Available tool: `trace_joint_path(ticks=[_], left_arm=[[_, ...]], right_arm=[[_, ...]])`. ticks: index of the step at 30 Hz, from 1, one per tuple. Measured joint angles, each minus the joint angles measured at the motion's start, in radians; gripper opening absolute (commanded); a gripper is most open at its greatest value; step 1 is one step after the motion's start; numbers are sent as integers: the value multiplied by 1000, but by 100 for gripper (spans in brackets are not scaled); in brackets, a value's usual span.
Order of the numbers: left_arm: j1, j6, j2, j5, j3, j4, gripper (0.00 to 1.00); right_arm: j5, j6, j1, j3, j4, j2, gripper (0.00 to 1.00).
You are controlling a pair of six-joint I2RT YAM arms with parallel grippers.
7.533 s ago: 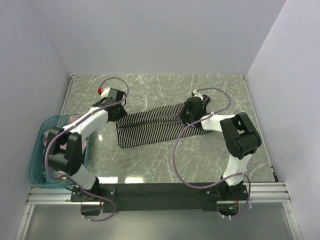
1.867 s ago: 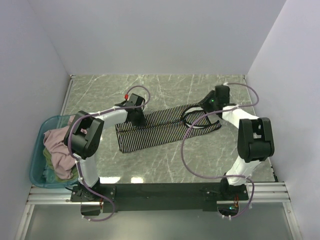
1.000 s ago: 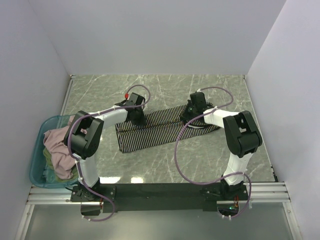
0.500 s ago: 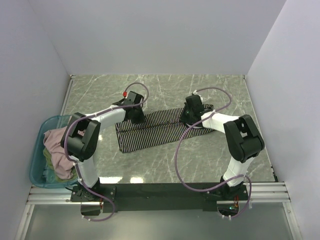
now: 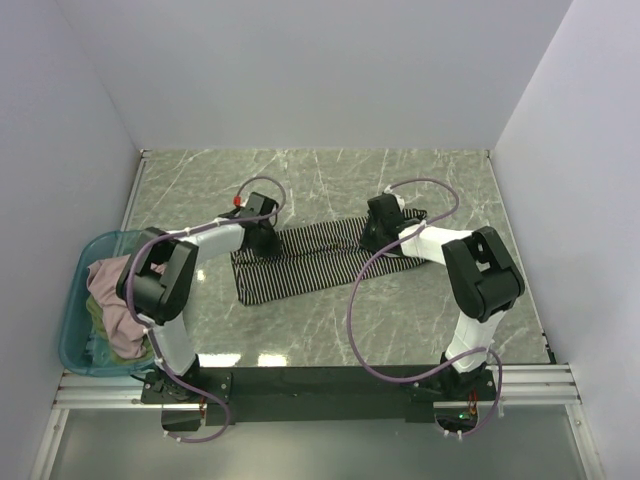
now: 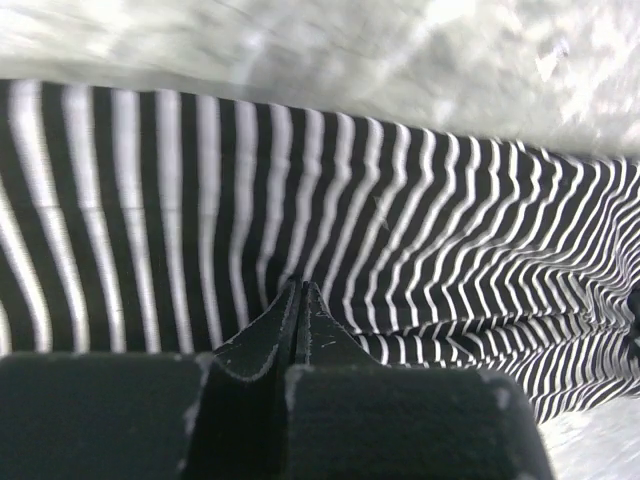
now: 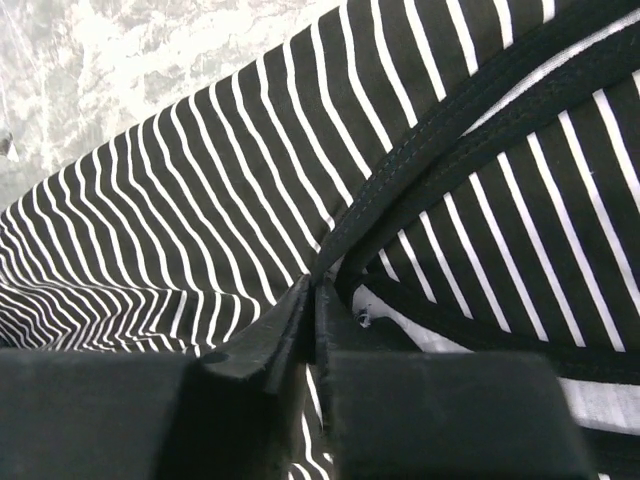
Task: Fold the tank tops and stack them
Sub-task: Fold the tank top
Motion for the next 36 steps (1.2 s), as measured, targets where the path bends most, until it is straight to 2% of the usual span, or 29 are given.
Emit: trace_joint_path(ticks=[5,14,19,21,27,30,36], left_arm=[[33,-40,-19,16,-41,39,1],[34,-79,-65,6,-115,97,1],[22,-126,-121,-10,-195,134,1],[1,-143,-131,-31,-206,137,1],[-94,-225,-178,-51,-279,188,1],[-151,-281,-218,-46,-332,206,1],[-302,-346,-223,-19,-338,196,1]], right_arm=[[-5,3,-5,5,-2,0,28],[-7,2,-59,81,-70,18,35],[-5,1,-113,158,-119,70,35],[2,1,-130,164,-132,72,39],[26,1,-145,178,-186,72,40],[33,0,-147,233,-232,93,40],[45,-10,-160,364,-298,167,38]])
